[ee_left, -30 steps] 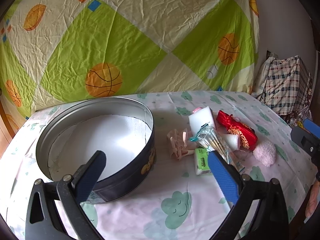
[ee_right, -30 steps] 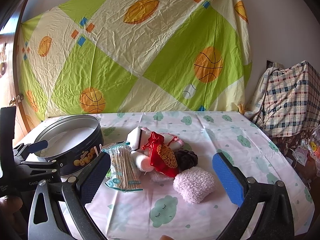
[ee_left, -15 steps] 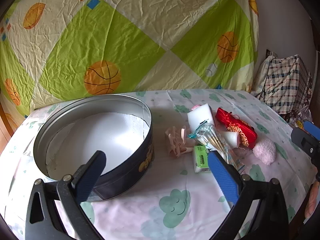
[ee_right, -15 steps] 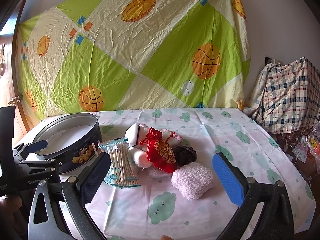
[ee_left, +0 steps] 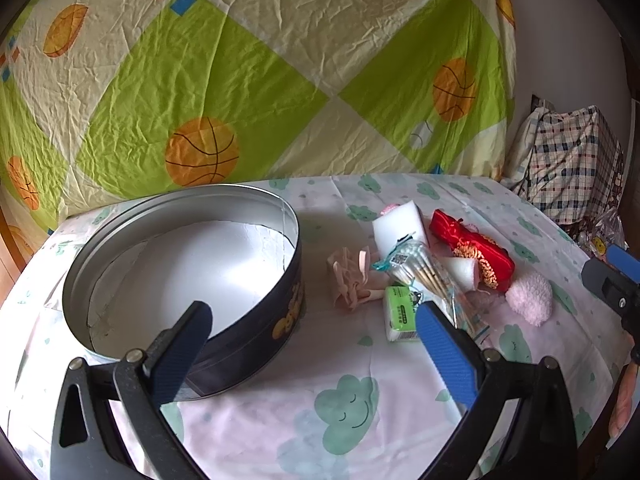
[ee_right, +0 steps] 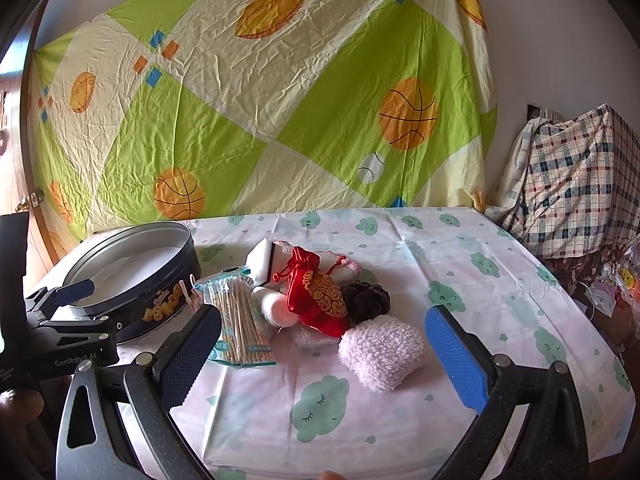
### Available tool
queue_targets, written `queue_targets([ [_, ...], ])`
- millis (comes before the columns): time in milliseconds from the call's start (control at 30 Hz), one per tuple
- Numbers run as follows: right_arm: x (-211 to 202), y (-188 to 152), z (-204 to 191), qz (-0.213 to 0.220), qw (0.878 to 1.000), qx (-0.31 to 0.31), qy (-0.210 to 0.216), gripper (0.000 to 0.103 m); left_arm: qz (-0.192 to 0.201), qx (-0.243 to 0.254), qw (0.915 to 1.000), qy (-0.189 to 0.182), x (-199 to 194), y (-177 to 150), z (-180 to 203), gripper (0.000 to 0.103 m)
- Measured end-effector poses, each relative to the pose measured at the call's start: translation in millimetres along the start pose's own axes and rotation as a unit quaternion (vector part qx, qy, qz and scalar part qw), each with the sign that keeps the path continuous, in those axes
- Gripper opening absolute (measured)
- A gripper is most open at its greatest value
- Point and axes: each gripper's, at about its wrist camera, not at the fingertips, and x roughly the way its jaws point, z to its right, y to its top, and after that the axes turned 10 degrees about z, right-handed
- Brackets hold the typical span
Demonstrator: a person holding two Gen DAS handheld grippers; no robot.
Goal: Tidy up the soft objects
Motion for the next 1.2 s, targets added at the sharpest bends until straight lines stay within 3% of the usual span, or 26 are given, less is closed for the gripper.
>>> queue_targets([
  [967,9.8,-15.5,33.5,-0.017,0.999,0.025,-0.018,0.103,-0.029,0.024,0.9992,-0.013,23.1,-7.6,33.8,0.103],
  [1067,17.6,-20.9,45.5,-0.030,0.998,0.034,-0.035,0.103,-0.040,0.023,0.9985,-0.029,31.4,-6.7,45.6,0.100],
  [1200,33.2,-29.1,62.2,-0.057,0.996,0.050,-0.048,0.102,-0.056,0.031,0.9970,-0.043,46.8,-5.9,60.9,0.090],
])
